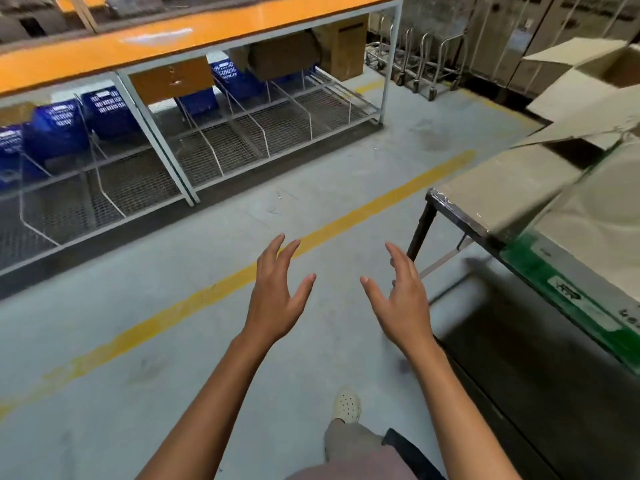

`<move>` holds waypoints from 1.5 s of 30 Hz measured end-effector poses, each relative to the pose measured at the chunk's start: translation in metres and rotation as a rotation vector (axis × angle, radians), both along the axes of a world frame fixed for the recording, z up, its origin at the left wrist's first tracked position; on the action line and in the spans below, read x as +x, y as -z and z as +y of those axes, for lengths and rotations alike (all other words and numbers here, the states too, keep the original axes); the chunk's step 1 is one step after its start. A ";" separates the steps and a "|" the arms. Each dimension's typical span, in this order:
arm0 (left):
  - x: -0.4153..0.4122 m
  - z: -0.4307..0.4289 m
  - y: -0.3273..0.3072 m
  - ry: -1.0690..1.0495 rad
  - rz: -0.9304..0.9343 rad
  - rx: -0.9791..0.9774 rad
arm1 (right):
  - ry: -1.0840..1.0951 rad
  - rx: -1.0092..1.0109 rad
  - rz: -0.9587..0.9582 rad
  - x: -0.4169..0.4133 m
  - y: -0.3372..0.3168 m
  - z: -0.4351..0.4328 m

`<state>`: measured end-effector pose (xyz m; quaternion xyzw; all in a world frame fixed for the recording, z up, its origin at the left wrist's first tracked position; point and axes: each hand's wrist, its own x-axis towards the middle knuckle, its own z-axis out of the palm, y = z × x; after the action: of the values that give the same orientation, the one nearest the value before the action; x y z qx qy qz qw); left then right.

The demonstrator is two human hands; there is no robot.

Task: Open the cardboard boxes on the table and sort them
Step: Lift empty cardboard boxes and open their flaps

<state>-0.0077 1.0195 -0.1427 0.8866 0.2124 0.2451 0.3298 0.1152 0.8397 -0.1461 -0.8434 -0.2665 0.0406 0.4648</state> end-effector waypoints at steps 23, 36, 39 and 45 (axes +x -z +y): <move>0.461 0.309 -0.010 0.250 -0.035 0.035 | 0.244 0.010 -0.031 0.411 0.000 0.274; 0.773 0.377 -0.013 0.503 -0.073 0.075 | 0.468 0.008 -0.045 0.662 0.003 0.331; 0.858 0.366 -0.010 0.550 -0.075 0.082 | 0.517 0.008 -0.053 0.741 0.004 0.321; 1.019 0.329 -0.017 0.608 -0.060 0.041 | 0.596 0.010 -0.041 0.890 -0.008 0.291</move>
<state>1.0111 1.3484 -0.1257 0.9083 -0.0776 0.1653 0.3763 1.0055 1.1302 -0.1382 -0.8827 -0.0167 -0.1158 0.4550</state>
